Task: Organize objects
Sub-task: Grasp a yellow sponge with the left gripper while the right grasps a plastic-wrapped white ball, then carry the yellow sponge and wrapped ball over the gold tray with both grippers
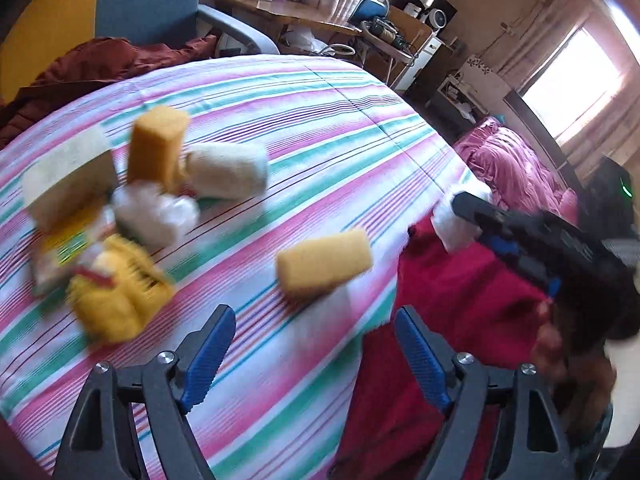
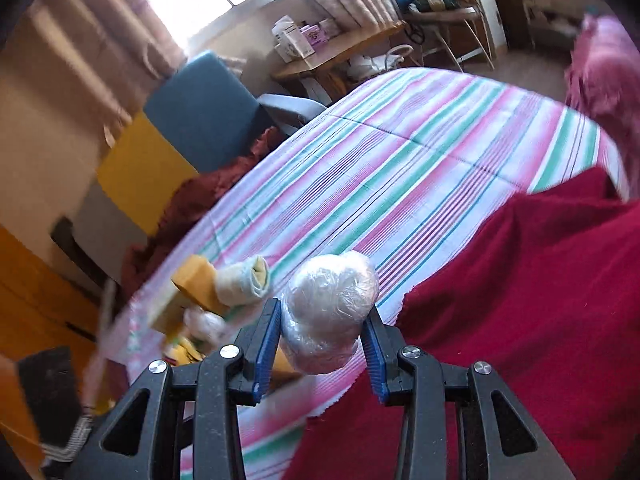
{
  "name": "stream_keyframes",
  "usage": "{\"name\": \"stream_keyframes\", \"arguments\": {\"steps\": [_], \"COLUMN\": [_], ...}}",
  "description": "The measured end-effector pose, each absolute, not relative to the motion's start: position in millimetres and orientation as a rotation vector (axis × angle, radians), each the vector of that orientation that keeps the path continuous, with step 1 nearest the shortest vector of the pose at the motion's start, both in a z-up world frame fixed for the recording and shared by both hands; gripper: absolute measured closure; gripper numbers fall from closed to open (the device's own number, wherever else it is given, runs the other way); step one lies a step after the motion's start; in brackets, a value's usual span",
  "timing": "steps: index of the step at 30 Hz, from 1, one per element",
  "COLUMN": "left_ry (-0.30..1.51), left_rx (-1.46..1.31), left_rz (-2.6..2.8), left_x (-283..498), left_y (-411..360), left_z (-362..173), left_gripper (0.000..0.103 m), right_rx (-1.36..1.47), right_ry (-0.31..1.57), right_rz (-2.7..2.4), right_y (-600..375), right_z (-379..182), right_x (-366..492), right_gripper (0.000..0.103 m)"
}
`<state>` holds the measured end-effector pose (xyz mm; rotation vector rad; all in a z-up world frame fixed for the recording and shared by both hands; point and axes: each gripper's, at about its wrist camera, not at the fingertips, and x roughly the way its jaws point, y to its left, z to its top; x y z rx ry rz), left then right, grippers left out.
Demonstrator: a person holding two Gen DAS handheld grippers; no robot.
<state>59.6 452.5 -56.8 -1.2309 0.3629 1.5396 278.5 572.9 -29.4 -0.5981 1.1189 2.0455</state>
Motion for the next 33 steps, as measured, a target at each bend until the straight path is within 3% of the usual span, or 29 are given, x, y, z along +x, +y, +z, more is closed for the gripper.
{"name": "stream_keyframes", "arguments": {"steps": [8,9,10,11,15,25,33], "left_ry": [0.346,0.345,0.344,0.338,0.361,0.383,0.401], "left_rx": [-1.374,-1.384,-1.388,-1.39,-1.322,-1.16,-1.027], "left_rz": [1.526,1.529,1.544,1.551,1.532,1.683,1.877], "left_x": [58,58,56,55,57,50,41], "left_y": [504,507,510,511,501,407,328], "left_z": [-92,-96,-100,-103,-101,-57,-23], "left_gripper": [0.02,0.021,0.033,0.038,0.043,0.043,0.043], "right_rx": [-0.529,-0.524,-0.521,-0.517,-0.514,-0.627,-0.841], "right_ry": [1.128,1.13,1.132,1.134,1.137,1.08,0.882], "right_rz": [2.095,2.098,2.099,2.099,2.1,2.116,2.175], "right_y": [573,573,574,574,574,570,545], "right_z": [-24,-25,-24,-25,-25,-27,-26], "right_x": [277,276,278,279,281,265,223], "right_gripper": [0.063,0.063,0.063,0.063,0.063,0.063,0.061]}}
